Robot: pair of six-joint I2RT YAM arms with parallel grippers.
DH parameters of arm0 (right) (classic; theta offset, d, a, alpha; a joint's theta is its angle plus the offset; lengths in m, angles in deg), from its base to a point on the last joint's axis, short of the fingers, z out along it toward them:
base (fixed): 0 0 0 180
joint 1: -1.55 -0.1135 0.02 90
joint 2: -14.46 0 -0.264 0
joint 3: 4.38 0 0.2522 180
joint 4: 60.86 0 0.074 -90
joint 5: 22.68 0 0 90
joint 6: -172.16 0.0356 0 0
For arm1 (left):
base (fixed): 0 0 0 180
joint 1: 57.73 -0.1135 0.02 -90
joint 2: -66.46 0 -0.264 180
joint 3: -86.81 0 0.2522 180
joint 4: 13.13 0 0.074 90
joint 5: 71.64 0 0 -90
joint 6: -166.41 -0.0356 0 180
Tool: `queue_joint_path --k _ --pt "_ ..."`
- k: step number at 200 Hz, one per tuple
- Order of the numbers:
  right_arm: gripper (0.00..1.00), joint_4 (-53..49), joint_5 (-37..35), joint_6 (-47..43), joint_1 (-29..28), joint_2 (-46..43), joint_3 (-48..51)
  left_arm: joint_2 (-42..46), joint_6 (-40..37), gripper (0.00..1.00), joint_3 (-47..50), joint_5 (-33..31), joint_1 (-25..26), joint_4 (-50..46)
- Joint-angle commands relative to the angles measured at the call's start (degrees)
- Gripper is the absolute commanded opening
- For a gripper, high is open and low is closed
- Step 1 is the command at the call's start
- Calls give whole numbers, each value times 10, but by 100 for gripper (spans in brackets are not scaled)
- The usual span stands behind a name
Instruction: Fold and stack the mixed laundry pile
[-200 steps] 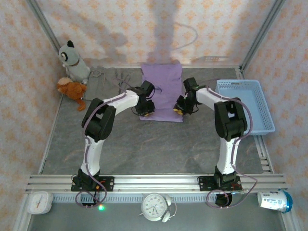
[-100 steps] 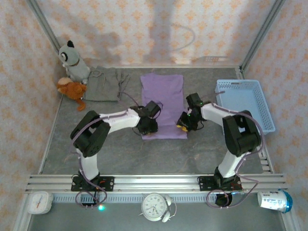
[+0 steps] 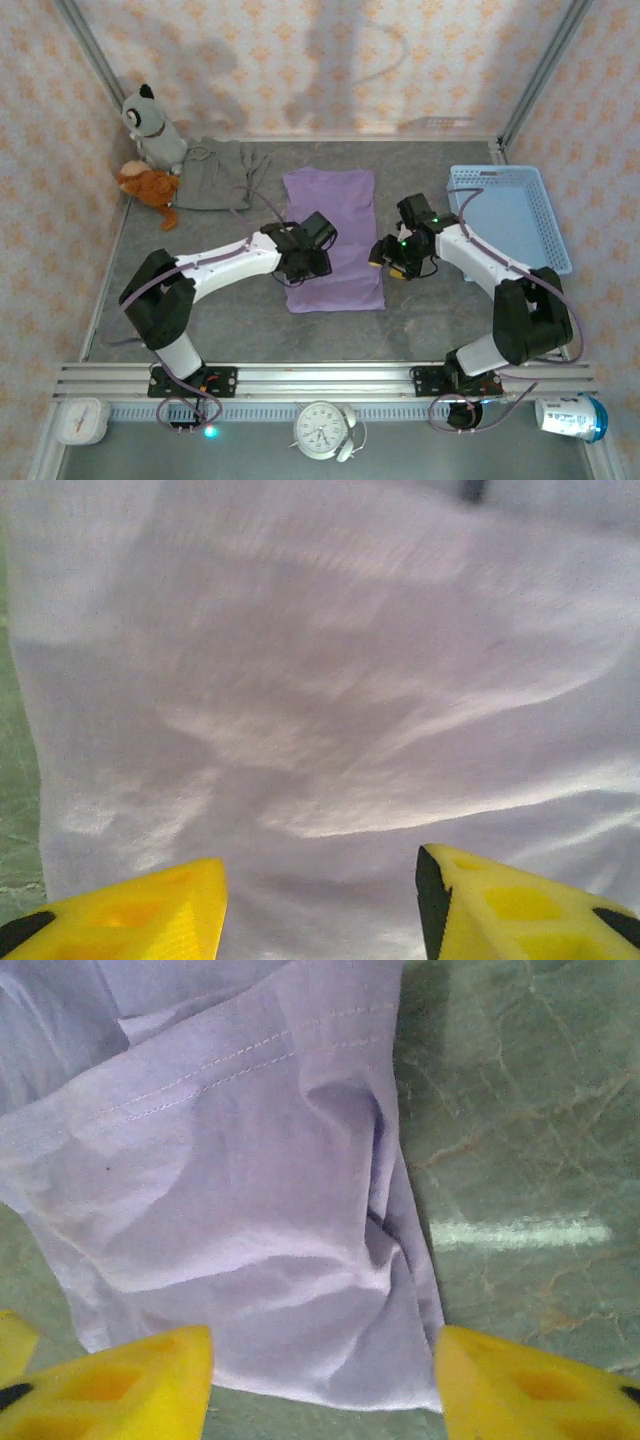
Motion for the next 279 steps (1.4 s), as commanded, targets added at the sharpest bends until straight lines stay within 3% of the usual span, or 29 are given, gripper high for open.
queue_joint_path --k 1,31,69,107,151,169,198,223,250,279 --pt "69 -52 -9 2 -3 -35 25 41 42 56 23 -26 -2 -44" --pt "71 -40 -9 38 -14 -67 74 108 151 52 134 -12 1 15" --pt "62 7 -3 76 -43 -58 114 154 203 47 202 -23 10 32" --pt "52 54 1 105 -58 -34 124 123 212 39 217 -11 23 75" --pt "49 85 -3 112 -80 20 130 53 211 27 214 -4 40 109" --pt "40 98 -11 115 -82 37 130 34 213 24 218 -4 41 120" --pt "20 95 -20 106 -82 50 110 22 202 26 201 -3 41 100" --pt "10 81 -33 96 -82 49 97 44 166 39 167 -31 45 13" --pt "5 84 -33 98 -83 47 98 95 152 41 171 -58 45 -48" --pt "3 93 -30 106 -84 44 103 125 178 41 215 -46 46 -13"
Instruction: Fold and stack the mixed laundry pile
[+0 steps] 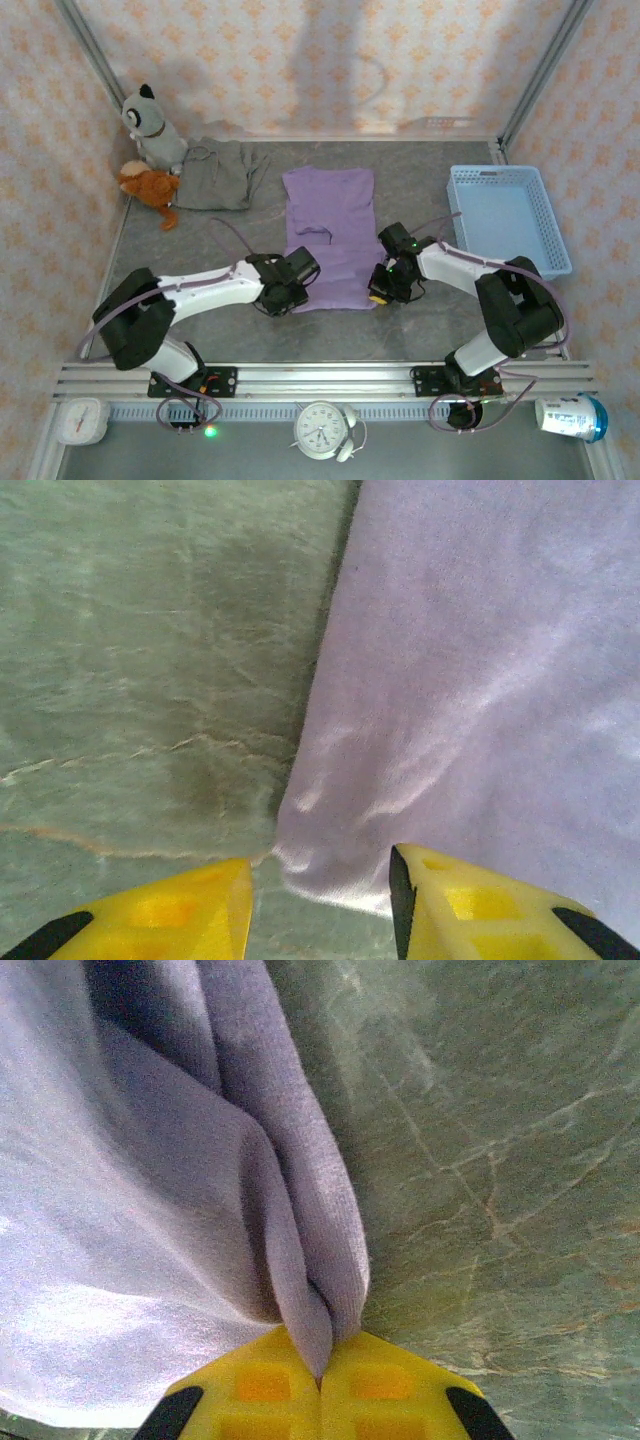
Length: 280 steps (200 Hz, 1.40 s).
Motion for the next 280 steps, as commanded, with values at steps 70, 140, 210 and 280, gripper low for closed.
queue_joint_path --k 70,140,210,280 --pt "2 6 -27 7 -10 4 -7 -68 18 39 -6 -6 28 54" --pt "0 -11 -36 -23 -11 -3 1 -136 3 10 -18 -15 28 68" --pt "0 -111 -8 -54 -53 -90 18 -26 -2 0 34 -2 66 23" --pt "0 -142 32 5 -50 -164 -51 65 36 0 -65 -80 72 -86"
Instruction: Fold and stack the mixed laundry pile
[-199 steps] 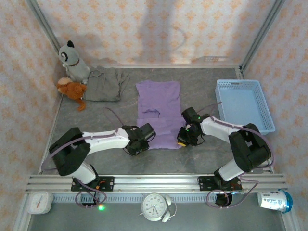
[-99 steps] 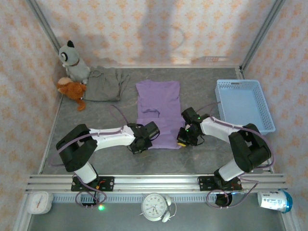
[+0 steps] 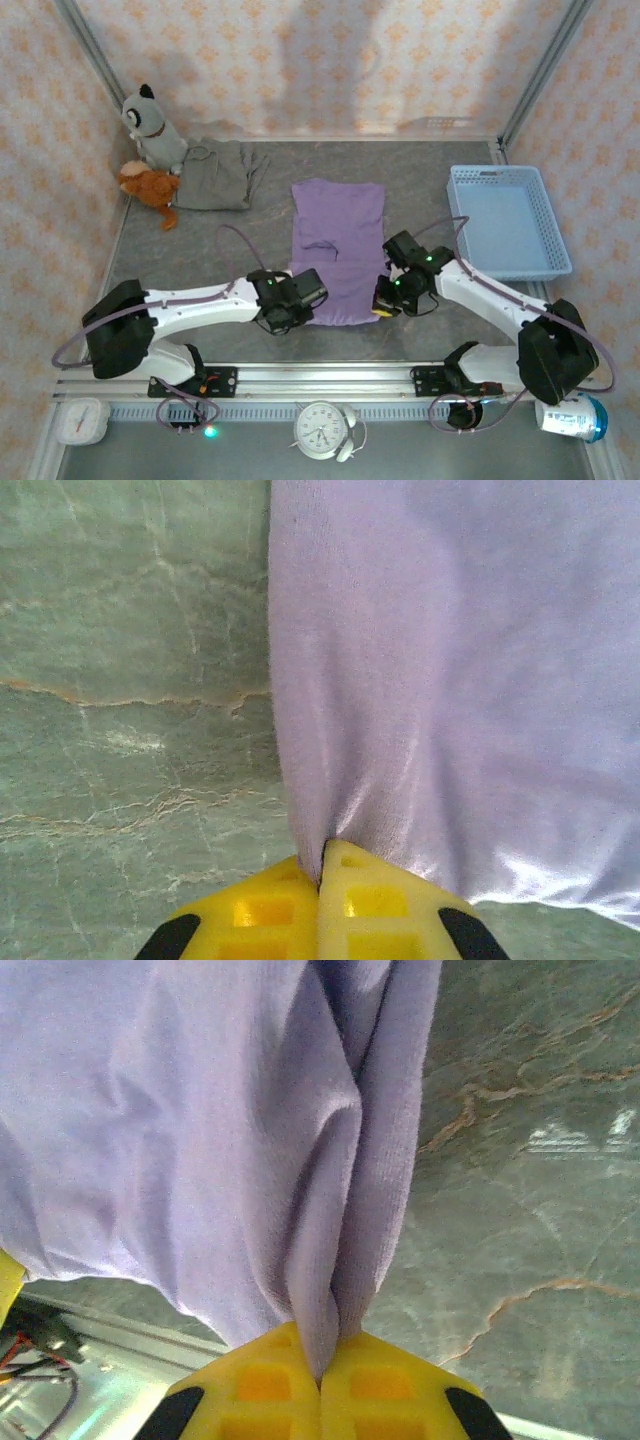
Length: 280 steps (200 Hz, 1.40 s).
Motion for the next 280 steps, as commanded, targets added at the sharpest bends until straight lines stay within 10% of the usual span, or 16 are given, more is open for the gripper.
queue_joint_path --k 1,69,136,150,157,170,196,232,264,280 --pt "0 -23 -1 22 4 -3 -61 25 10 0 -61 -64 -27 -53" --pt "0 -3 -38 58 97 59 -187 -28 -109 0 -216 -83 -177 -42" --pt "1 62 -68 76 176 286 -412 -305 -235 0 -533 -9 -308 -65" --pt "29 90 -74 75 196 365 -479 -406 -246 8 -650 45 -341 -82" --pt "60 91 -83 69 204 406 -520 -462 -248 45 -720 62 -352 -105" --pt "100 79 -86 66 219 474 -603 -569 -252 78 -904 79 -372 -190" --pt "99 51 -61 34 228 522 -703 -671 -263 84 -1125 99 -387 -273" --pt "95 30 -63 -34 211 484 -664 -523 -262 79 -867 112 -385 -119" --pt "52 6 -61 -82 172 467 -619 -436 -277 68 -714 124 -357 -68" --pt "30 7 -70 -88 153 467 -600 -409 -284 45 -653 128 -333 -53"
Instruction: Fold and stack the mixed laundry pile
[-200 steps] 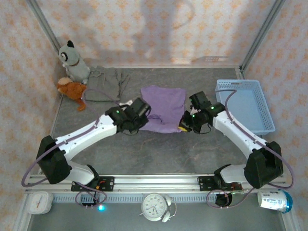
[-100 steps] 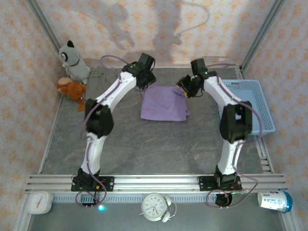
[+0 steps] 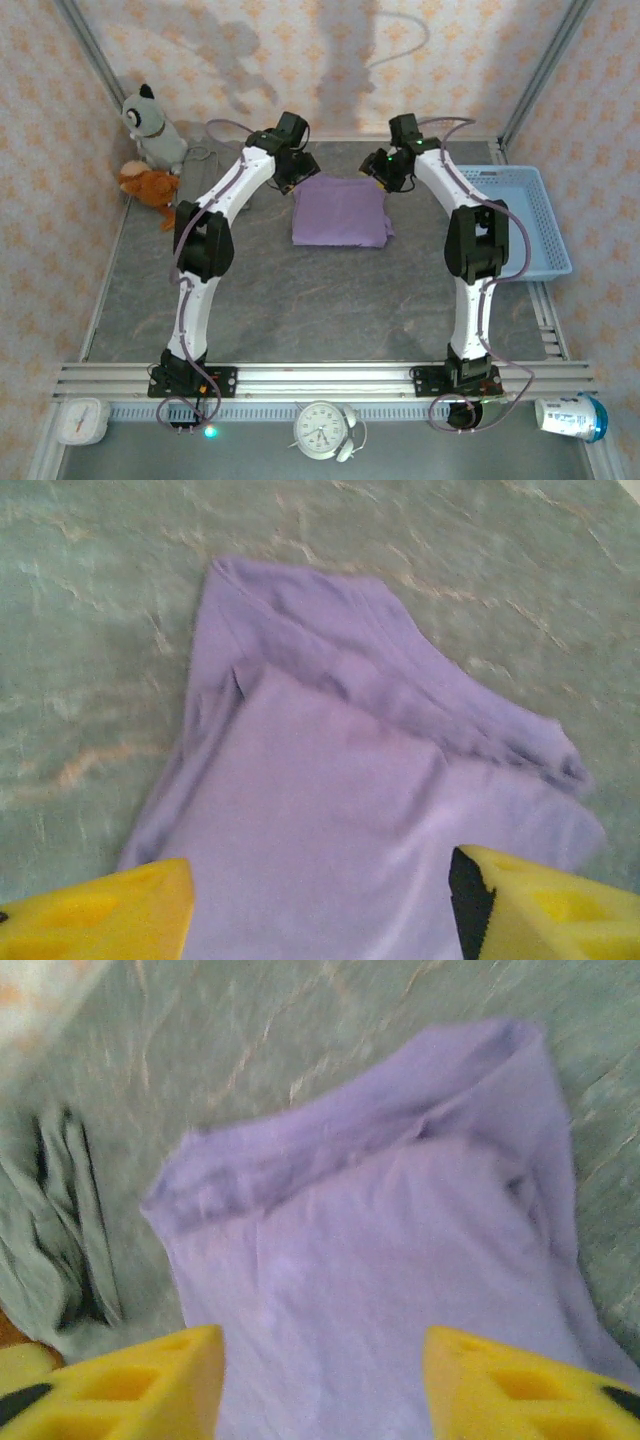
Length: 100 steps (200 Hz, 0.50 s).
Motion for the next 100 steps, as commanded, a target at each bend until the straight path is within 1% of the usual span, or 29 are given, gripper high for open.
queue_joint_path --k 1,8,18,29,37,46,55,77,100 --pt "29 -27 -11 -39 -30 -18 28 59 -20 44 69 17 36 54" --pt "24 -22 -6 -34 -33 -15 35 69 -17 36 97 20 47 66" --pt "22 -14 0 -25 -35 -7 42 79 -12 24 136 19 60 81" --pt "21 -9 -7 -19 -36 3 44 85 -3 18 173 17 70 95" --pt "19 -7 -22 -23 -35 14 39 88 6 17 196 16 75 102" --pt "7 -17 -43 -29 -32 34 19 92 18 16 222 15 78 112" --pt "0 -36 -55 -36 -26 66 -16 97 27 16 247 12 81 120" --pt "0 -64 -72 -40 -6 141 -108 98 24 17 276 -9 86 106" --pt "0 -73 -83 -37 6 185 -148 86 22 18 302 -19 86 99"
